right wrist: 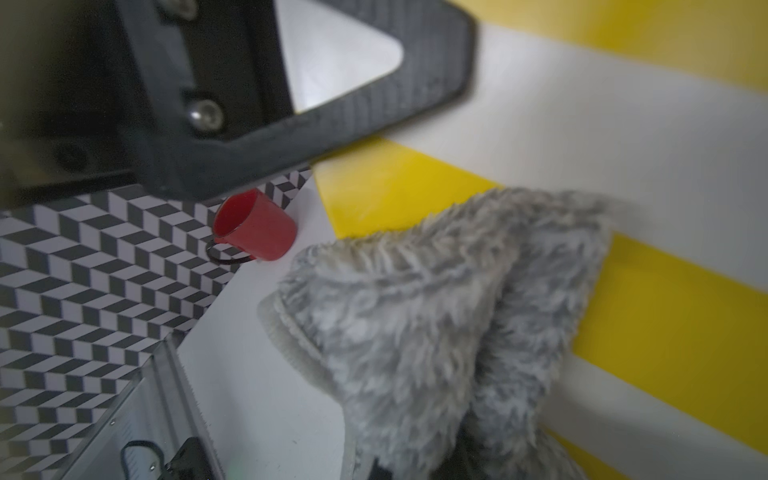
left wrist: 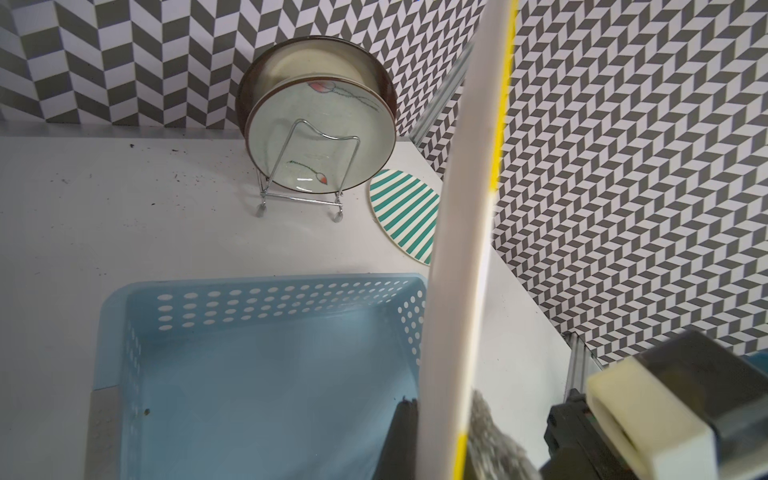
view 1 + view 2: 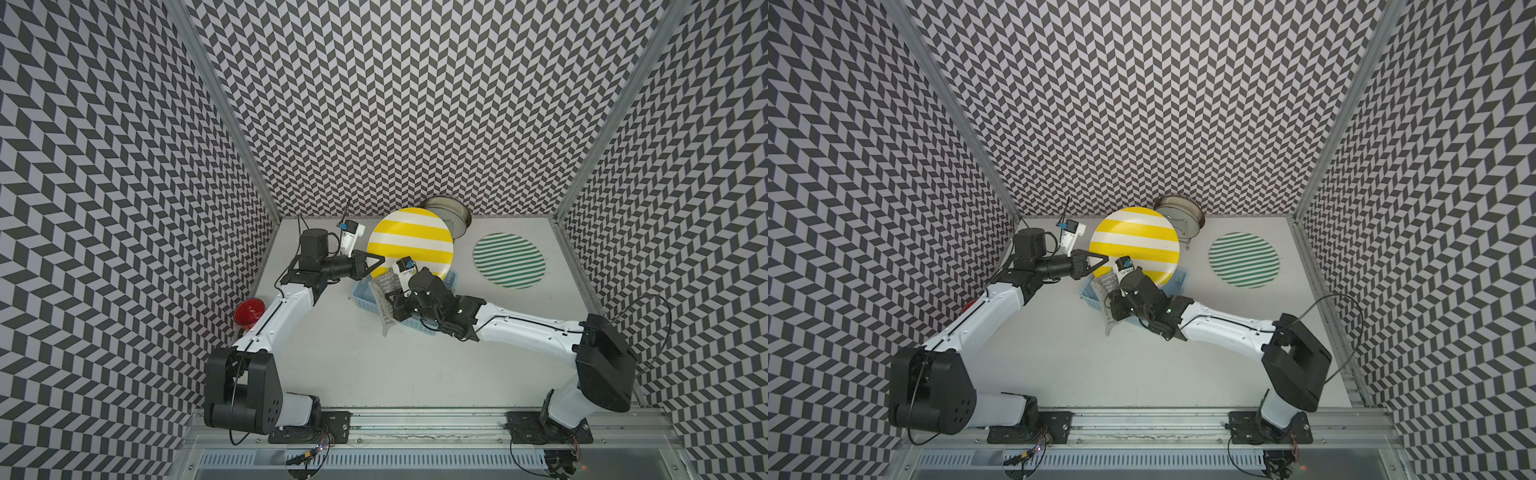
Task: Wipe the wet plate dry
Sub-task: Wipe the plate with towel.
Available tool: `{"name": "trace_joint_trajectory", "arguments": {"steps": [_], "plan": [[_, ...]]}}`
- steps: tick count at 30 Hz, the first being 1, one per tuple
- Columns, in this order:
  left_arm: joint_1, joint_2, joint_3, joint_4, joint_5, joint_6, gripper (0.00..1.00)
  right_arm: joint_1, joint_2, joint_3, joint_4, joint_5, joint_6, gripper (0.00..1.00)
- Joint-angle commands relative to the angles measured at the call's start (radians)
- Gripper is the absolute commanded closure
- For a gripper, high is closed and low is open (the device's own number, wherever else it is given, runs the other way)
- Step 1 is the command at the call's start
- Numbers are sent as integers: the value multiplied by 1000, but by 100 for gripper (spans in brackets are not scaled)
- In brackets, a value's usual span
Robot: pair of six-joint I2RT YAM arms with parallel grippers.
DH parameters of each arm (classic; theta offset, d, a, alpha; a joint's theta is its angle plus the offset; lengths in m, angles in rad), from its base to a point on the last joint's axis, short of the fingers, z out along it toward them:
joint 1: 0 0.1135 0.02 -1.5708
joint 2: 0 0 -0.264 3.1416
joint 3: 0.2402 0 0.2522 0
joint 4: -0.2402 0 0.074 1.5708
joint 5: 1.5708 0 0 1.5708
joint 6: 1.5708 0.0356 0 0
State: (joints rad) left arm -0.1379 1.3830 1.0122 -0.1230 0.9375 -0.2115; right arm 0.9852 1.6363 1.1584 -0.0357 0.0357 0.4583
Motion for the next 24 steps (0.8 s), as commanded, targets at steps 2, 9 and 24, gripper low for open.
{"name": "trace_joint_trajectory", "arguments": {"steps": [2,9,24], "plan": [[-28,-45,24,82,165,-37,100,0,14,43,62,-106,-23,100],[-28,-50,39,25,137,43,100,-42,-120,-2,79,-124,-30,100],[-45,-39,227,-513,176,728,100,-720,-566,-168,-12,-436,49,100]]}}
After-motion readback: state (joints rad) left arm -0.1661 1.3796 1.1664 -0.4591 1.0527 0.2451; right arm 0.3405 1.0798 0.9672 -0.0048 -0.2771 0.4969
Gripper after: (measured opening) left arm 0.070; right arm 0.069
